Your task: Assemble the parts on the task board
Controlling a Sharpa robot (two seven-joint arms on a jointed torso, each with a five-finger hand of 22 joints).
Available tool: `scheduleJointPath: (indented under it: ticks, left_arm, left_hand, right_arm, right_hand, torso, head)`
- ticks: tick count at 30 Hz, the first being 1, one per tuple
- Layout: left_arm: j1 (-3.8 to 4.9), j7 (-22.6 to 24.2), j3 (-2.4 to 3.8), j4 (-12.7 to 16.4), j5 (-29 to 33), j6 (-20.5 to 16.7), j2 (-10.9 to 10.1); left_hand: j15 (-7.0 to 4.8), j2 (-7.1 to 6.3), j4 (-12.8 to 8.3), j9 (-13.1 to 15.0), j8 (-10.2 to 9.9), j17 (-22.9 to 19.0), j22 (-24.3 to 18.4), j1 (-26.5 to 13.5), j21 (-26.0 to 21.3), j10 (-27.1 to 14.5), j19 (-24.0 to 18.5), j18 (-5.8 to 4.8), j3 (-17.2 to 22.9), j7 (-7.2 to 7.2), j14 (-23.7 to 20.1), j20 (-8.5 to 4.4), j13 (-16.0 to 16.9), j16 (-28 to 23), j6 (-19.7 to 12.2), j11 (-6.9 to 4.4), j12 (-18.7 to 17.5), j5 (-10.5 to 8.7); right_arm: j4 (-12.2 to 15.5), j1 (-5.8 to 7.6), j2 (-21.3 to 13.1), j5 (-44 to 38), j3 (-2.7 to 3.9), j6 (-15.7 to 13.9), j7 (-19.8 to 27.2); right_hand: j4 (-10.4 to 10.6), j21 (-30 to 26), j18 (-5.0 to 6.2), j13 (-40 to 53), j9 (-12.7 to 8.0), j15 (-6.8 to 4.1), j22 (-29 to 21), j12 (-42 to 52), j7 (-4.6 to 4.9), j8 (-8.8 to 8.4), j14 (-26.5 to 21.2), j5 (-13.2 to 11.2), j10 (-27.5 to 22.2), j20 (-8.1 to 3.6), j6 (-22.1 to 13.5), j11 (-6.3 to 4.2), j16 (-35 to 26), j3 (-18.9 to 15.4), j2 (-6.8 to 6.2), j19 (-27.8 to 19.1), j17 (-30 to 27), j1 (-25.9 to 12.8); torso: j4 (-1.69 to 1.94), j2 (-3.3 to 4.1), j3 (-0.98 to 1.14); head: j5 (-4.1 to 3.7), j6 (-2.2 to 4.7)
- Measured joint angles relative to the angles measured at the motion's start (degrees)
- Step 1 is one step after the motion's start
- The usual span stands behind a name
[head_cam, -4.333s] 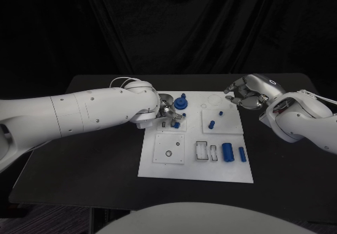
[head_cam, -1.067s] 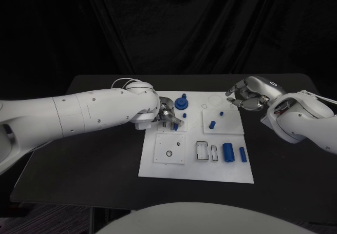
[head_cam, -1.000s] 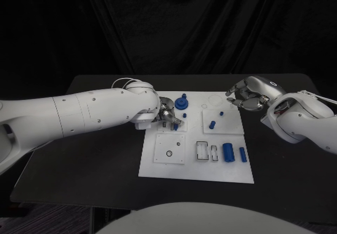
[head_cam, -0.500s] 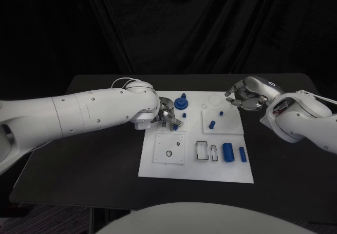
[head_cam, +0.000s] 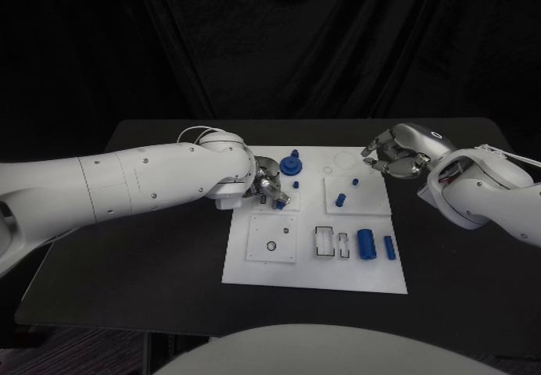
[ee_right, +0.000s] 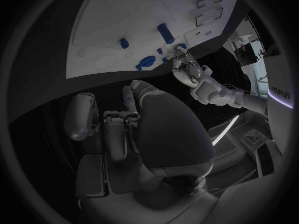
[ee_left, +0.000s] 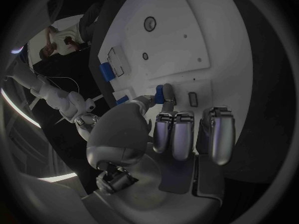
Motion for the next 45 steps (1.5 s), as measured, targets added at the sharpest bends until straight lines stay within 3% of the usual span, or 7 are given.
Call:
scheduleJointPath:
  ticks: [4, 11, 21, 23, 32, 39, 45]
  left_arm:
    - [-0.15, 0.7, -0.2, 1.1, 0.0, -1.9, -1.6]
    - [-0.22, 2.5, -0.26, 4.5, -0.1, -8.4, -5.6]
    - [-0.74, 8.5, -0.23, 9.3, -0.5, -23.1, -11.1]
    - [-1.54, 10.4, -0.18, 10.0, -1.1, -26.5, -11.7]
    - [-6.68, 17.1, -0.27, 9.6, -5.0, -38.2, -11.6]
    - [-10.69, 20.1, -0.25, 7.3, -7.1, -43.4, -10.0]
    - [-12.81, 21.4, -0.26, 5.5, -8.5, -45.8, -8.6]
  left_hand:
    - [-0.2, -1.28, -0.5, 2.1, 1.1, 0.0, 0.0, -0.6, 0.0, 0.0, -0.2, 0.0, 2.5, 0.19, -0.2, -0.16, 0.0, 0.0, -0.2, -0.04, 0.0, 1.04]
    - [-0.43, -2.44, -1.8, 4.4, 2.2, 0.0, 0.0, -1.8, -0.4, 0.0, 0.0, 0.0, 5.3, 0.22, 0.0, -0.37, 0.0, 0.0, -0.4, -0.04, 0.0, 0.59]
    - [-0.43, -2.92, -1.8, 5.1, 2.2, 0.0, 0.0, -2.3, -0.4, 0.0, 0.0, 0.0, 5.3, 0.19, 0.0, -0.37, 0.0, 0.0, -0.6, -0.04, 0.0, -0.22]
    - [-0.43, -3.04, -3.0, 5.2, 2.2, 0.0, 0.0, -2.4, -0.4, 0.0, 0.0, 0.0, 6.5, -0.1, 0.0, -0.37, 0.0, 0.0, -0.9, -0.04, 0.0, -0.8]
    - [-0.43, -3.04, -2.5, 5.7, 2.5, 0.0, 0.0, -2.4, -0.3, 0.0, 0.0, 0.0, 7.2, 0.44, 0.0, -0.36, 0.0, 0.0, -1.5, -0.03, 0.0, -2.67]
    - [-0.43, -3.03, -1.8, 6.5, 2.5, 0.0, 0.0, -2.4, 0.4, 0.0, 0.0, 0.0, 7.0, 0.3, 0.0, -0.36, 0.0, 0.0, -2.2, -0.03, 0.0, -3.12]
    - [-0.42, -3.17, -1.1, 7.3, 2.9, 0.0, 0.0, -2.2, 0.7, 0.0, 0.0, 0.0, 6.5, 0.0, 0.0, -0.36, 0.0, 0.0, -3.1, -0.03, 0.0, -4.25]
  right_arm:
    - [0.0, -0.04, 0.0, 0.0, 0.0, 0.2, -0.1]
    - [0.0, -0.11, -0.2, 0.1, 0.0, 0.4, -0.2]
    - [-0.1, -0.31, -0.3, 0.4, 0.0, 0.5, -0.3]
    - [-0.1, -0.42, -0.4, 0.5, 0.01, 0.5, -0.3]
    - [-0.1, -0.61, -0.4, 0.6, 0.0, 0.5, -0.3]
    - [0.0, -0.63, -0.8, 0.7, 0.0, 0.5, -0.3]
    - [0.0, -0.64, -0.9, 0.9, 0.0, 0.5, -0.3]
  right_hand:
    - [0.0, -0.1, 0.0, 0.0, 0.0, 0.0, 0.0, 0.0, -0.01, 0.0, 0.0, 0.0, 0.0, 0.0, 0.0, 0.0, 0.0, 0.0, 0.0, 0.0, 0.0, 0.0]
    - [0.0, -0.3, 0.01, 0.0, 0.0, 0.0, 0.0, 0.0, -0.21, 0.0, 0.0, 0.0, 0.0, 0.0, 0.2, 0.0, 0.0, 0.0, 0.0, 0.0, 0.0, 0.0]
    - [0.0, -0.7, 0.0, 0.0, 0.1, 0.0, 0.0, -0.2, -0.21, 0.0, 0.0, 0.0, 0.0, 0.0, 0.2, 0.0, 0.0, 0.0, 0.24, 0.0, 0.0, 0.2]
    - [0.0, -0.7, 0.0, 0.0, 0.1, 0.0, 0.0, -0.2, -0.21, 0.0, 0.0, 0.0, 0.0, 0.0, 0.2, 0.0, 0.0, 0.0, 0.24, 0.0, 0.0, 0.2]
    - [0.0, -0.7, 0.0, 0.0, 0.1, 0.0, 0.0, -0.2, -0.21, 0.0, 0.0, 0.0, 0.0, 0.21, 0.2, 0.0, 0.0, 0.0, 0.24, -0.2, 0.0, 0.2]
    - [0.0, -0.7, 0.0, 0.0, 0.1, 0.0, 0.0, -0.2, -0.21, 0.0, 0.0, 0.0, 0.0, 0.21, 0.2, 0.0, 0.0, 0.0, 0.24, -0.2, 0.0, 0.2]
    - [0.0, -0.7, -0.01, 0.0, 0.1, 0.0, 0.0, -0.2, -0.21, 0.0, 0.0, 0.3, 0.0, 0.21, 0.2, 0.0, 0.0, 0.0, 0.24, -0.2, 0.0, 0.2]
  torso:
    - [0.0, -0.01, 0.0]
    - [-0.01, -0.01, -0.02]
    - [0.01, -0.04, -0.02]
    - [0.01, -0.06, -0.01]
    - [0.07, -0.12, 0.0]
    - [0.18, -0.16, 0.02]
    - [0.1, -0.13, 0.03]
  head:
    - [0.01, 0.0]
    - [0.06, 0.0]
    - [0.41, 0.0]
    - [0.51, 0.0]
    - [0.43, 0.0]
    - [0.15, 0.0]
    - [0.34, 0.0]
